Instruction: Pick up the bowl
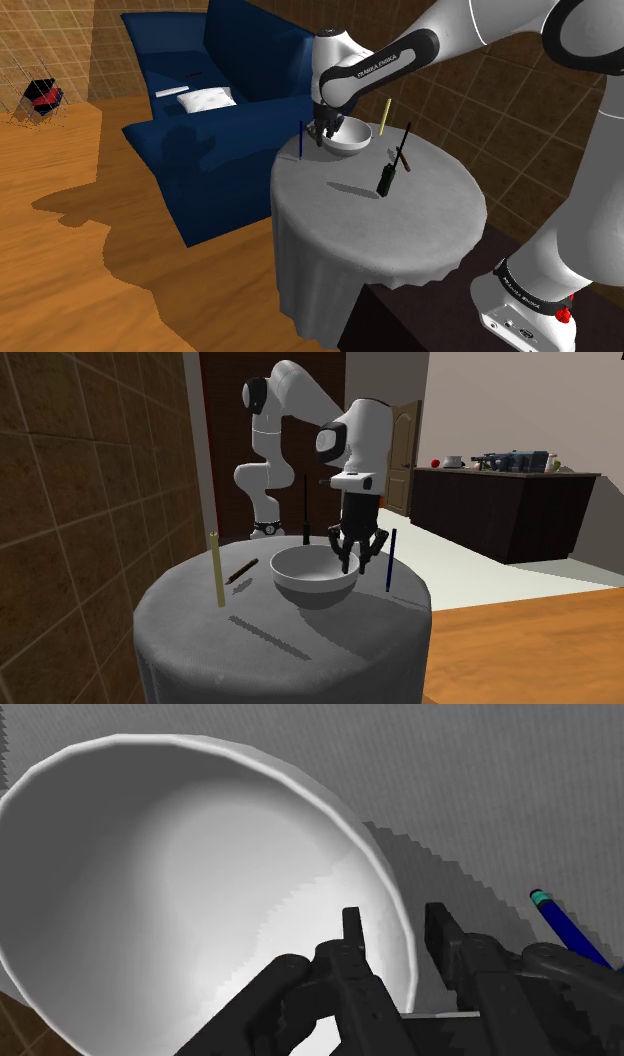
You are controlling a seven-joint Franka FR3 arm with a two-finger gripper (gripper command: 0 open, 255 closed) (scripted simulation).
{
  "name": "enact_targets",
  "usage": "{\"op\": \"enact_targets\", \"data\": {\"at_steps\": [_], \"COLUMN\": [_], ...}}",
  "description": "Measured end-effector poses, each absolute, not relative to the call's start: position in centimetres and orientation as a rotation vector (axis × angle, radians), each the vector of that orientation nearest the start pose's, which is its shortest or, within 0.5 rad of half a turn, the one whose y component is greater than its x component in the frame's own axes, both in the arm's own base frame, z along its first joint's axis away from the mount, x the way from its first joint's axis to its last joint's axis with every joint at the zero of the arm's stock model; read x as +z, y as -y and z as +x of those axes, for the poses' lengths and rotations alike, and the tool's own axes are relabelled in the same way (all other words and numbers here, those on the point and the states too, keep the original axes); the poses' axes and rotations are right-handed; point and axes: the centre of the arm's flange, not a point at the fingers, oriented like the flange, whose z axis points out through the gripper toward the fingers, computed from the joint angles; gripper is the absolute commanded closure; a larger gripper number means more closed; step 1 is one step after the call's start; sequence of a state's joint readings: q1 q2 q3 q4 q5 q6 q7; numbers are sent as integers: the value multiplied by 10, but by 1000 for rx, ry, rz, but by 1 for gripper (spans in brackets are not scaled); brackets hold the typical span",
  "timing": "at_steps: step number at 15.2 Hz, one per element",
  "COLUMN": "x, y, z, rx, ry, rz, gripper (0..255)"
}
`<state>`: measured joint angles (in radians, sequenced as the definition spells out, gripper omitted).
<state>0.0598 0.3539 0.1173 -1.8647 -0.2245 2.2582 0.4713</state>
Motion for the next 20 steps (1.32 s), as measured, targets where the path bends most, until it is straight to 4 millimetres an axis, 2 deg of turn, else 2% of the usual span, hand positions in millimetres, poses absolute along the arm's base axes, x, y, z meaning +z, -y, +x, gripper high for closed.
{"op": "enact_targets", "data": {"at_steps": [9, 20], "x": [336, 390], "y": [-102, -101], "z": [627, 628], "rx": [-141, -138], "ry": [-265, -266], "rz": [-3242, -3243], "gripper": [255, 255]}}
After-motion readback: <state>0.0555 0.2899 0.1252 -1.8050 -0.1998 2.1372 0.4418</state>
